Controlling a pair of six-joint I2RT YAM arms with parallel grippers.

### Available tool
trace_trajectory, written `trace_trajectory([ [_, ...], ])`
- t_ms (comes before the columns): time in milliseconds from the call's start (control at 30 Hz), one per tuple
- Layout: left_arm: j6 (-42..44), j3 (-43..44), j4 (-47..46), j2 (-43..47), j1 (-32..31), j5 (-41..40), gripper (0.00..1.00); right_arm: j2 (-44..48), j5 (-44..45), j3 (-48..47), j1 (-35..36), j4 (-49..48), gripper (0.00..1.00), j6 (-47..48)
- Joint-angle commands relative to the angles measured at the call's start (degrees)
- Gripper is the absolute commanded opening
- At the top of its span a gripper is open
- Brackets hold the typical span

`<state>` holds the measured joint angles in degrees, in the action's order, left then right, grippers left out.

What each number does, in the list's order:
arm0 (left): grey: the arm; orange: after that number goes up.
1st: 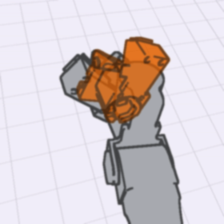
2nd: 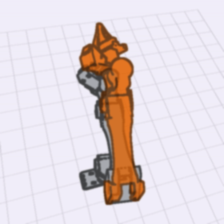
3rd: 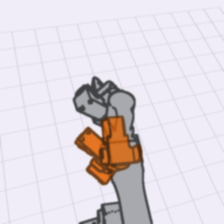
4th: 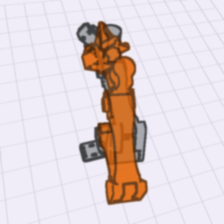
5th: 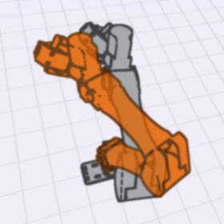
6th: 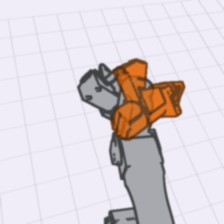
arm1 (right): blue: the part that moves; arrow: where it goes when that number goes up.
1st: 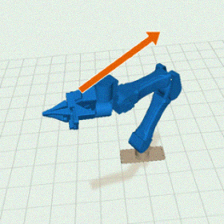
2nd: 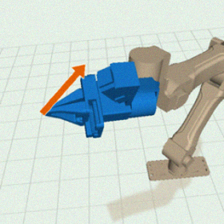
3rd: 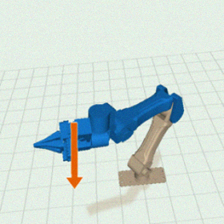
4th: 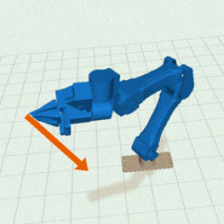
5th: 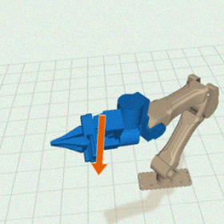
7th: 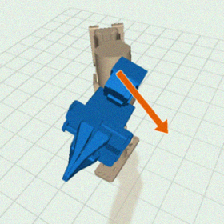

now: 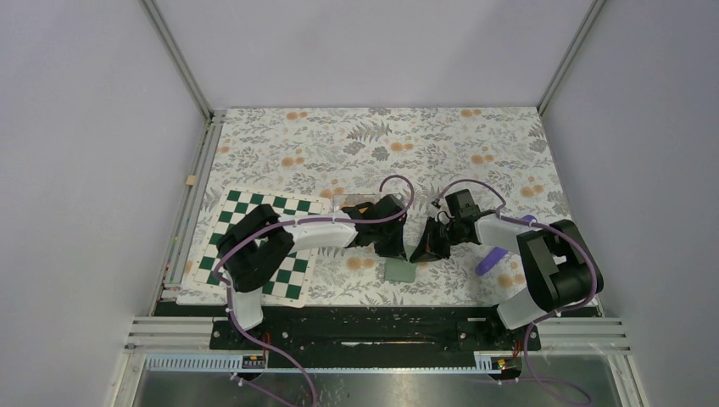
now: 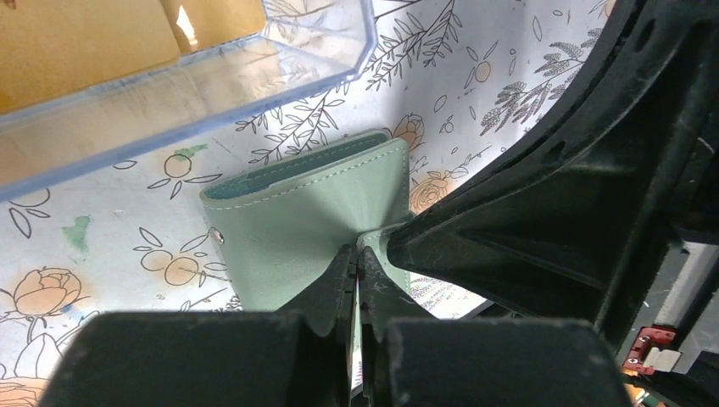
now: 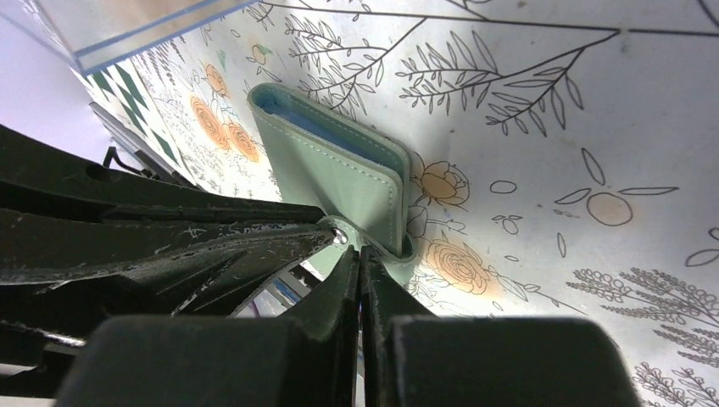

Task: Put the credit cards into the card holder
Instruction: Close the card holder at the center of the board.

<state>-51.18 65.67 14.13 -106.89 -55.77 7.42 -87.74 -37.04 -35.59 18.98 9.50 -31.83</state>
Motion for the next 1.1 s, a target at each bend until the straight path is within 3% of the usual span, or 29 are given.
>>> trace_trajectory([
  [0, 2.34, 0.65, 6.16, -1.77, -0.52, -4.2, 0.02, -2.11, 0.88, 0.97, 0.73, -0.27, 0.02, 0.99],
  [367, 3.72, 2.25, 9.93, -0.97, -1.29, -6.72, 0.2, -3.78, 5.92, -0.88, 2.81, 3.67, 0.02, 2.13],
  [1067, 5.29, 3.27, 17.24, 0.02, -3.0, -12.97, 0.15, -4.21, 8.56, -2.09, 4.48, 6.65, 0.02, 3.23],
])
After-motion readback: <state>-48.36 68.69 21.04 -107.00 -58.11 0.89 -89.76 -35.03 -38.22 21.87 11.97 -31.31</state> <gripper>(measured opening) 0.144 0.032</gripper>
